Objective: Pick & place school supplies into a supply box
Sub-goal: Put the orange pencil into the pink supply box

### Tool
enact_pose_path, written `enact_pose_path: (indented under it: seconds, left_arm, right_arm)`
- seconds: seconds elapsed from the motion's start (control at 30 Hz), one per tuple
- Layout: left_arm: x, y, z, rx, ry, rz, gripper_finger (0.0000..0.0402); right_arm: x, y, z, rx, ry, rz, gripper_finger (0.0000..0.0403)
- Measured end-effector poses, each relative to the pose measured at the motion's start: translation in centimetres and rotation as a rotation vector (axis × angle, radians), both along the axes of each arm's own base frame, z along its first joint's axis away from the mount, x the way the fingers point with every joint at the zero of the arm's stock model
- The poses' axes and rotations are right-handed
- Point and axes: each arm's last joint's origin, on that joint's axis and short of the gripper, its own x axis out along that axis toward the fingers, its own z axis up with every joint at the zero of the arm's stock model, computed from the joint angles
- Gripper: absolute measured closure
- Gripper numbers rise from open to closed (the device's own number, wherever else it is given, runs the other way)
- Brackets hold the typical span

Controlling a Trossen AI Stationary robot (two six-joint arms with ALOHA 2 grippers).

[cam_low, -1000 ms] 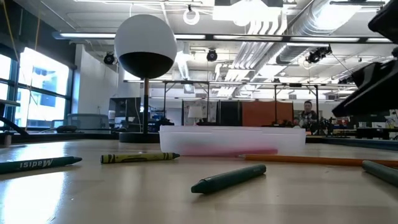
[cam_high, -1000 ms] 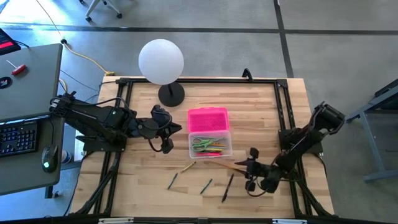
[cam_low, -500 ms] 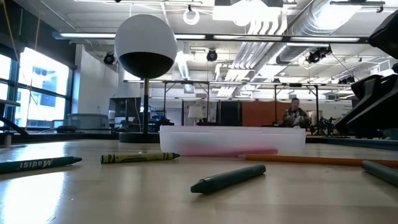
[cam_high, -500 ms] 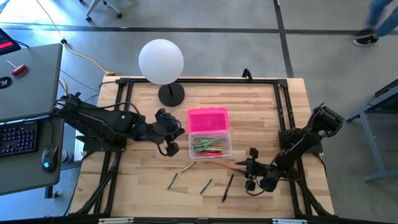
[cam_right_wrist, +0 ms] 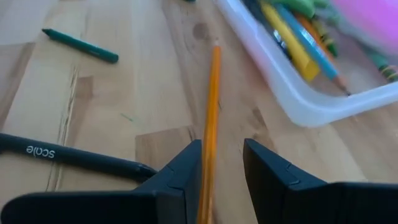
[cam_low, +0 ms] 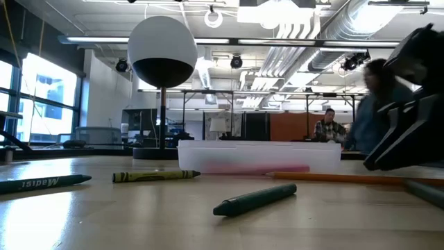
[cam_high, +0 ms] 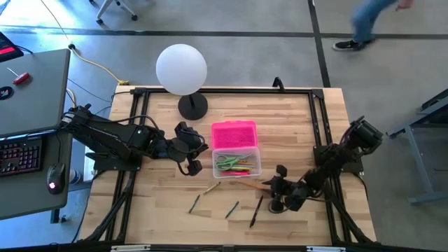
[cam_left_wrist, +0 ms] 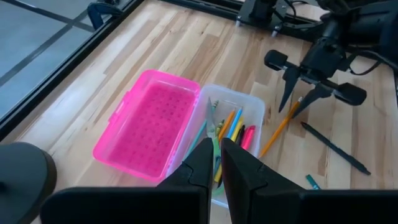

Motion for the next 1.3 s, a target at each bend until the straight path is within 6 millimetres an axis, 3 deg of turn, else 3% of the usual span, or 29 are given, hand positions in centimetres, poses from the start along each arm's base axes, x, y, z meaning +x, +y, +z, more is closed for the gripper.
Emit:
enact_pose_path:
  seconds: [0.6,1.3]
  left_arm:
    - [-0.21,0.07,-0.24,0.009,0.032,0.002,0.0339]
    - [-0.21,0.08,-0.24,0.012,0.031,0.005,0.0339]
  right_arm:
    - [-0.01,-0.4,-0.22,0.004,0.023,-0.032,0.0306]
    - [-0.08,0.34,0.07,0.011,-0.073,-0.067,0.0306]
